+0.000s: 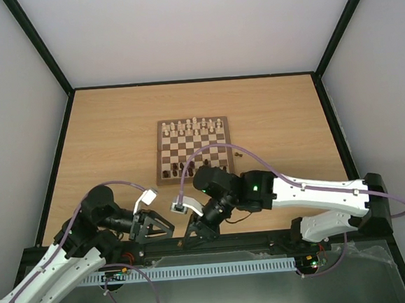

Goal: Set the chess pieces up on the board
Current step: Pick up the chess piece at the center of the board.

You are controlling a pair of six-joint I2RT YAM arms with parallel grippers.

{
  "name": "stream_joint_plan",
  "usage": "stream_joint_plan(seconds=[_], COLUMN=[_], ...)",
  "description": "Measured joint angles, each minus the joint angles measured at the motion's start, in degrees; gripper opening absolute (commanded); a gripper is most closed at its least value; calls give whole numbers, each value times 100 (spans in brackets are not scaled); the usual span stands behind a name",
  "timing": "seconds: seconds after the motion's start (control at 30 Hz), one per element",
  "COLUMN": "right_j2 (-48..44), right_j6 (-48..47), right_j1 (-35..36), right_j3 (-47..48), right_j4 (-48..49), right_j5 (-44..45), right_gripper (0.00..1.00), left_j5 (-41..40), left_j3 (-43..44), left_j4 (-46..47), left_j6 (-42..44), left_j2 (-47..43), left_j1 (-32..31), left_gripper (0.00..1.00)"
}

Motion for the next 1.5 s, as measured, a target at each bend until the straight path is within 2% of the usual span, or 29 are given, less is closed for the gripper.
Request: stream_joint_plan(seconds=[0.2, 0.3, 0.47, 0.7, 0.87, 1.13, 1.5], right_j2=[402, 511, 540, 713, 826, 898, 1073], right_j6=[-203, -302, -422, -616, -706, -815, -852], right_j1=[-2, -20, -297, -551, -634, -789, -844], right_j3=[238, 365, 400, 398, 398, 356, 319], right_j4=[2, -37, -98, -197, -199, -203, -205], right_j5=[-66, -66, -201, -542, -549, -564, -623], right_gripper=[11, 11, 10, 8, 8, 8, 8], left_j5=[17, 35, 33, -9, 13, 61, 81], left_j3=[-31, -72, -118, -160, -177, -234, -306], left_j4=[44, 68, 63, 39, 37, 22, 7], left_j6=[-72, -83, -79, -94, -72, -13, 61], left_j2=[125, 221, 232, 227, 238, 262, 382], left_j1=[-26, -31, -90, -90, -90, -90, -92], left_gripper=[64, 60, 61, 70, 70, 46, 35])
